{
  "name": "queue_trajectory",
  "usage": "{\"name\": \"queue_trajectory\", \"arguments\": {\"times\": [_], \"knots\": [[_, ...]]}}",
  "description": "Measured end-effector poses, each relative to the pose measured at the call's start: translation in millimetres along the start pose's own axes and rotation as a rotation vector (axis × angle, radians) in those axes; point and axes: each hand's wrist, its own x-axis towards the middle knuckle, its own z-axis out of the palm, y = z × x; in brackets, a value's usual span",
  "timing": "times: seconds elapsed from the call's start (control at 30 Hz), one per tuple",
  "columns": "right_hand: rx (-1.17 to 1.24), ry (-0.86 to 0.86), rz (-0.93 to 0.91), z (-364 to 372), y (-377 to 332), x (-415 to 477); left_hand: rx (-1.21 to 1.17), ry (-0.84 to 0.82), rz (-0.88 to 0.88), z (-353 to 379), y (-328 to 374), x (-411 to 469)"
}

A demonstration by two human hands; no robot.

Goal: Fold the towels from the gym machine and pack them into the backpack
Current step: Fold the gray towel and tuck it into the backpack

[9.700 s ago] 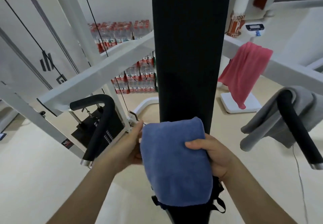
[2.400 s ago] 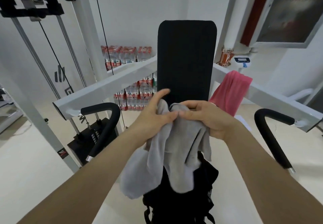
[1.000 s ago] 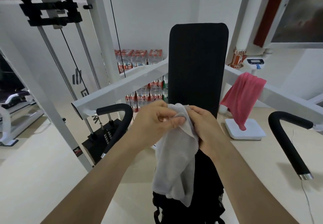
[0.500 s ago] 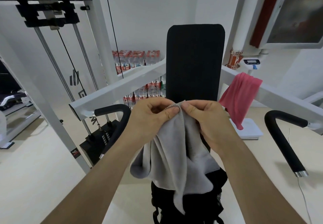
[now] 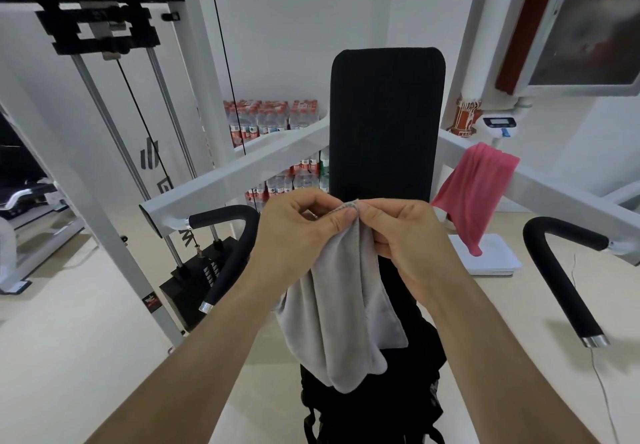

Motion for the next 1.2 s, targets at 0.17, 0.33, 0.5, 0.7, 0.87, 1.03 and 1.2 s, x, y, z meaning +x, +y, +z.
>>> {"name": "queue_trajectory", "arguments": {"times": [0.17,0.33,0.5,0.7,0.87,1.03,1.2], "knots": [[0.034,-0.004,0.073,-3,2,-2,0.047,0.054,0.017,6,-3,-2],[0.1,-0.049,0.055,-4,1,-8,0.107,0.134,0.044,17,-6,-5],[0.056,0.132,0.097,-11,12,3,0.157,-0.055,-0.005,24,-11,-6],[-0.367,0.47,-0.125,-50,4,30,0.557,-0.672,-0.278,-1,-46,-17],[-0.729,0.531,-0.241,-72,9,65,1.418,-0.662,-0.005,-3,-61,-22],[-0.359,0.502,-0.056,-102,39,87,1.322,-0.399,0.074,-13,-65,0],[-0.296,0.425,0.02,-110,70,94,1.392,-0.313,0.155,-26,-58,6]]}}
